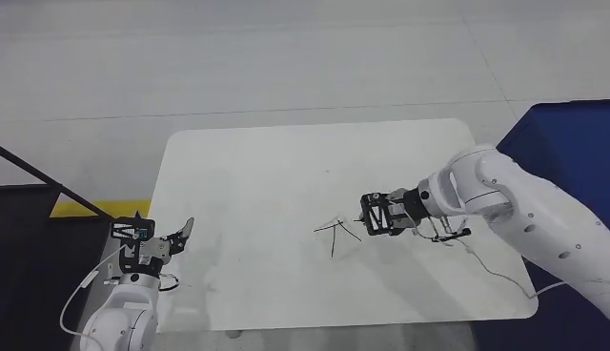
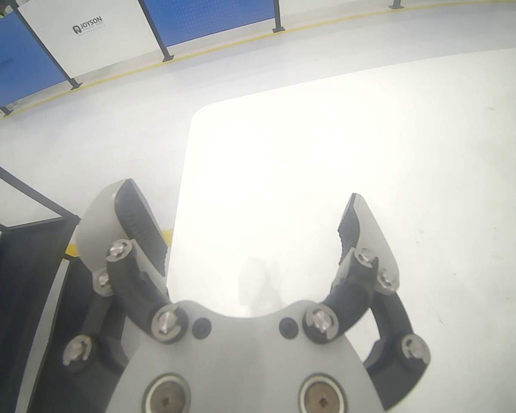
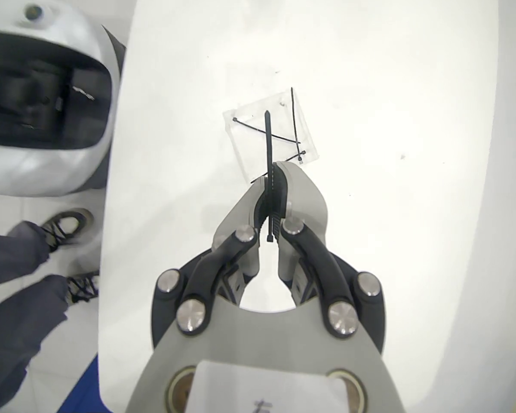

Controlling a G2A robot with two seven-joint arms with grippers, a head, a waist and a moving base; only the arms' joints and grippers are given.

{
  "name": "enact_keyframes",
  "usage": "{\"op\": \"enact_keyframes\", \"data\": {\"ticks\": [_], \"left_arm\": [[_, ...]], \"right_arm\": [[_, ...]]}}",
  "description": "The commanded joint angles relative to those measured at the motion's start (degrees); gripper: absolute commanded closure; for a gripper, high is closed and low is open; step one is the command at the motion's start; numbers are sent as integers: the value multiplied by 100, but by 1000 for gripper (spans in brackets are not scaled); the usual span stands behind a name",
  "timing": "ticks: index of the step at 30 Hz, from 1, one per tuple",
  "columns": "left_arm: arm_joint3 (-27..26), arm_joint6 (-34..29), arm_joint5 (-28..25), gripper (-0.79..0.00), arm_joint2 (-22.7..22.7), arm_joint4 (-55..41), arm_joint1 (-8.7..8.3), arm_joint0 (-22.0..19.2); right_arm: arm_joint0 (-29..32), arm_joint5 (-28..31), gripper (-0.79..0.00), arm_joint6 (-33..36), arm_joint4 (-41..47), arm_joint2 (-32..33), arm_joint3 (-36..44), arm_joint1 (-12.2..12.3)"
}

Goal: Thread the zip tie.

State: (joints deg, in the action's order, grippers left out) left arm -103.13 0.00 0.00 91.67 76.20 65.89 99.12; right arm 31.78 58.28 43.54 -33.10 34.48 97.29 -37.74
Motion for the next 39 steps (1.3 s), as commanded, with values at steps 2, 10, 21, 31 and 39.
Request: {"op": "enact_keyframes", "data": {"ticks": [2,10,21,31,39], "left_arm": [[0,0,0,-785,0,0,0,0],[0,0,0,-785,0,0,0,0],[-130,-93,-395,-785,-102,-252,3,48],[-666,-906,-1336,-785,-38,-960,-32,176],[-666,-906,-1336,-785,-38,-960,-32,176]], "right_arm": [[-257,-28,0,274,1256,-377,16,73],[-257,-28,0,274,1256,-377,16,73],[-123,-28,0,-81,1969,-440,-304,67],[-289,-28,0,276,4184,-1112,-561,19],[-289,-28,0,276,4184,-1112,-561,19]]}}
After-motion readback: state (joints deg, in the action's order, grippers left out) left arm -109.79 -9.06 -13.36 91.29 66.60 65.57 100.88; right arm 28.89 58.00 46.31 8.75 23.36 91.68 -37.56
